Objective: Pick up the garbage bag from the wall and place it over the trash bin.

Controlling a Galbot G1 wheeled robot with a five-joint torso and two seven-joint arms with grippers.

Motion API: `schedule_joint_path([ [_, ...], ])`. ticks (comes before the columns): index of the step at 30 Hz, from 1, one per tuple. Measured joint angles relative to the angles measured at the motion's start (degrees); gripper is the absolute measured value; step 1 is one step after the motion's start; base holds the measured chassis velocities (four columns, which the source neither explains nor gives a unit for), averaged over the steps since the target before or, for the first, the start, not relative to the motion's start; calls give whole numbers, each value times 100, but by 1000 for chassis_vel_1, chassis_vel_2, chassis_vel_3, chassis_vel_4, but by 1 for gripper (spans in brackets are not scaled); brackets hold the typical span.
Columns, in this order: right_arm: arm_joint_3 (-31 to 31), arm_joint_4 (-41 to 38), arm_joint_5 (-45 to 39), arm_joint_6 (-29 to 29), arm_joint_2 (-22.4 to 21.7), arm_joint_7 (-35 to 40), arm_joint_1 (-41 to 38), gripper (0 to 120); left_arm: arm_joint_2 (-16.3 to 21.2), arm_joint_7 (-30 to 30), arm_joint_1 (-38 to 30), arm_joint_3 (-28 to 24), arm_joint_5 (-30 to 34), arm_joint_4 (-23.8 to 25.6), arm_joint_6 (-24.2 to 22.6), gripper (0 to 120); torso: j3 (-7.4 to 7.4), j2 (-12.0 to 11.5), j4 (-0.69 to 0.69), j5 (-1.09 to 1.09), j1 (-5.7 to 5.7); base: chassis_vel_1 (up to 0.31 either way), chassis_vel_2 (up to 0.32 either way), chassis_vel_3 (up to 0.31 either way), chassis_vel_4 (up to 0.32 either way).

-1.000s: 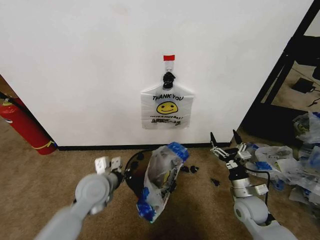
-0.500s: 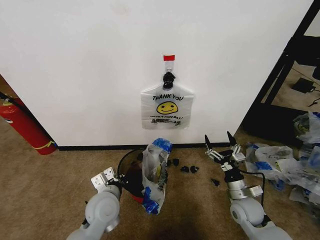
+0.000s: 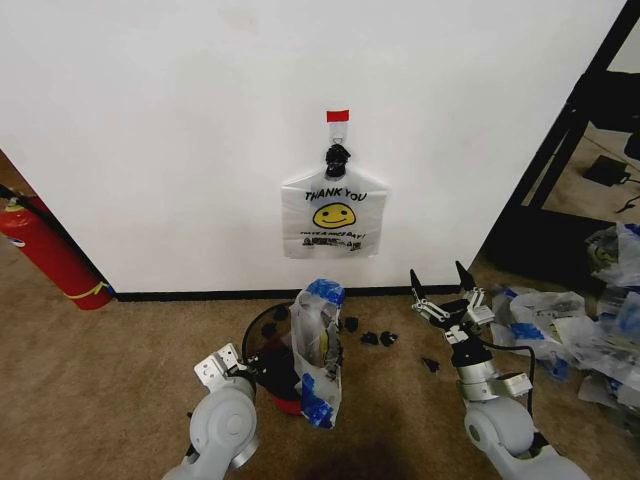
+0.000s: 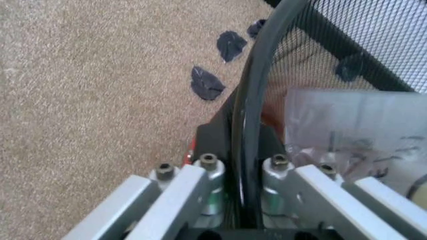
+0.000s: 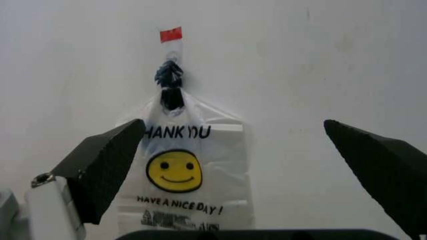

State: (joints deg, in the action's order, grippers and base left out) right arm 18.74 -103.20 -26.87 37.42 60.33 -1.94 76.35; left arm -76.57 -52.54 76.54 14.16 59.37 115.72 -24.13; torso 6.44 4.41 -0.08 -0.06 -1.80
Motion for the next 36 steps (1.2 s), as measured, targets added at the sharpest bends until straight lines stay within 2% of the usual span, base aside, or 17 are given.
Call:
schedule_joint_path([
  [3, -2, 22, 5, 4, 1, 0, -3, 100, -2, 27, 56, 3, -176, 92, -16, 22, 0, 0, 0, 2, 0, 0, 0, 0, 0],
  [4, -2, 22, 5, 4, 1, 0, -3, 100, -2, 27, 56, 3, -176, 92, -16, 22, 0, 0, 0, 2, 0, 0, 0, 0, 0],
  [11, -5, 88, 4, 11, -2, -5, -46, 100, 71, 262, 332, 69, -546, 698, -17, 52, 0, 0, 0, 1, 0, 0, 0, 0, 0],
  [13, -5, 93, 3, 15, -2, -7, -43, 100, 102, 336, 365, 96, -681, 772, 23, 53, 0, 0, 0, 1, 0, 0, 0, 0, 0],
  [15, -5, 113, 1, 23, -6, -15, -29, 100, 245, 648, 475, 204, -917, 1105, 180, 63, 0, 0, 1, -1, -1, 0, 0, 0, 0],
  [16, -2, 133, 1, 28, -9, -19, -24, 100, 362, 885, 550, 270, -899, 1432, 206, 69, 0, 0, 1, 0, 0, 0, 0, 0, 0],
  [19, -2, 187, 0, 41, -10, -45, -21, 100, 526, 1291, 667, 299, -797, 1939, 164, 76, 0, 0, 0, 3, 0, 0, 0, 0, 0],
  [20, -10, 236, 1, 51, -2, -76, -23, 100, 610, 1529, 739, 268, -787, 2154, 126, 81, 0, 0, 0, 3, 0, 0, 0, 0, 0],
  [23, -77, 429, 133, 104, 57, -183, -45, 100, 720, 2016, 868, -28, -875, 2402, -99, 90, 0, -1, 1, 2, 0, 0, 0, 0, 0],
  [24, -103, 500, 193, 122, 82, -282, -54, 100, 722, 2127, 860, -143, -924, 2365, -179, 97, 0, -1, 1, 1, 0, 0, 0, 0, 0],
  [27, -137, 593, 233, 137, 106, -495, -62, 100, 722, 2255, 765, -282, -1052, 2153, -268, 102, 0, -1, 1, 1, 0, 0, 0, 0, 0],
  [30, -192, 767, 249, 159, 116, -891, -67, 100, 795, 2309, 444, -463, -1073, 1655, -407, 110, 1, -1, 0, 0, 0, 0, 0, 0, 0],
  [36, -231, 929, 384, 175, 160, -994, -38, 100, 1040, 2252, 29, -737, -1016, 1194, -547, 114, 1, -1, 0, 0, 0, 0, 0, 0, 0],
])
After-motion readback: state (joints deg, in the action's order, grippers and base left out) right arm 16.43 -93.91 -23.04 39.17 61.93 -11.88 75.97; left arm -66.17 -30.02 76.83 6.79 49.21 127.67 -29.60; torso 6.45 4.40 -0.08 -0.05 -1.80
